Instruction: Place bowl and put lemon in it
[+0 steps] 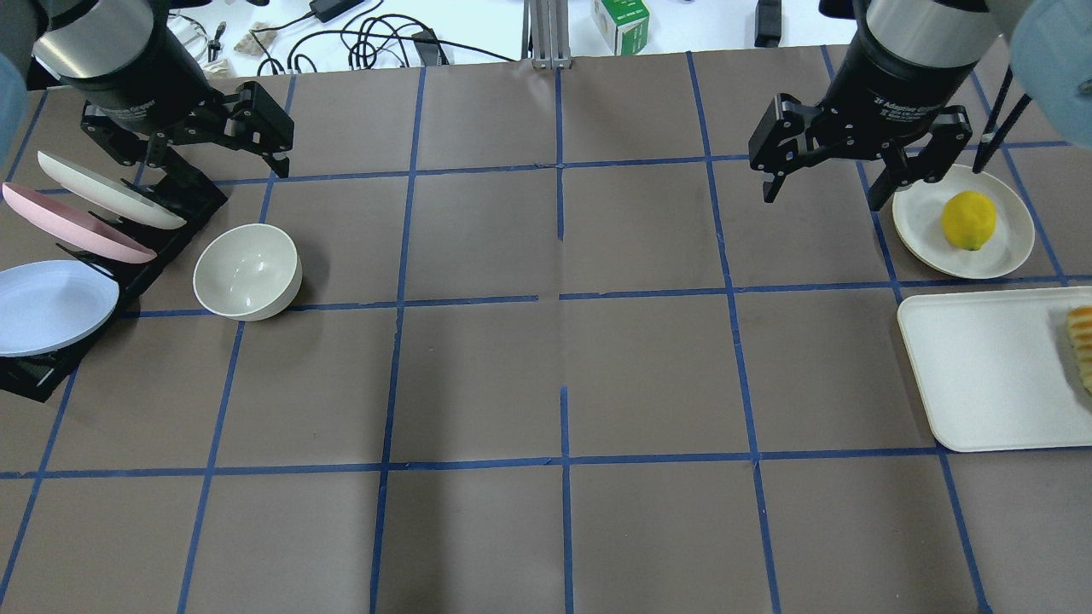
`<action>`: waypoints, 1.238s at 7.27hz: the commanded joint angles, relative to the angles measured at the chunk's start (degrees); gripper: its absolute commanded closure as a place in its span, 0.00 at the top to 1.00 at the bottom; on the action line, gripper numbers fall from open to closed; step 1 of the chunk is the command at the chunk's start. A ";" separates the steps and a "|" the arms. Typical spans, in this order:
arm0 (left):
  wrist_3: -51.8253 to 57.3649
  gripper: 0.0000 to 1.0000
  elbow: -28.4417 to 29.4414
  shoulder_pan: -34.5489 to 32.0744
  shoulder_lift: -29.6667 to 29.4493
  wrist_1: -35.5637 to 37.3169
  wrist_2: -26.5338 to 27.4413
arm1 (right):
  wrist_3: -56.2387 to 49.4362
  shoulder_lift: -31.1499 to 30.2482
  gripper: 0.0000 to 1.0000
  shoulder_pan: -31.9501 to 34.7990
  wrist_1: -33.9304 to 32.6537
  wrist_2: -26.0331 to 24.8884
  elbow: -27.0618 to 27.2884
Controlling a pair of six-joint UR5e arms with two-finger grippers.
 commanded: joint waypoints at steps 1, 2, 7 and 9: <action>0.06 1.00 -0.13 0.09 0.50 -0.15 -0.16 | -0.48 0.55 1.00 -0.45 -0.41 -0.02 0.06; 1.02 1.00 -0.56 0.62 0.41 -0.32 -0.25 | -0.31 1.07 1.00 -1.06 -0.76 -0.28 0.06; 16.93 1.00 -14.42 16.78 -3.34 13.31 -2.01 | -20.91 4.05 1.00 -17.46 -2.33 -1.78 -0.03; 17.64 1.00 -14.81 16.97 -10.02 20.83 -2.09 | -28.23 8.26 1.00 -23.54 -9.34 -1.78 -0.03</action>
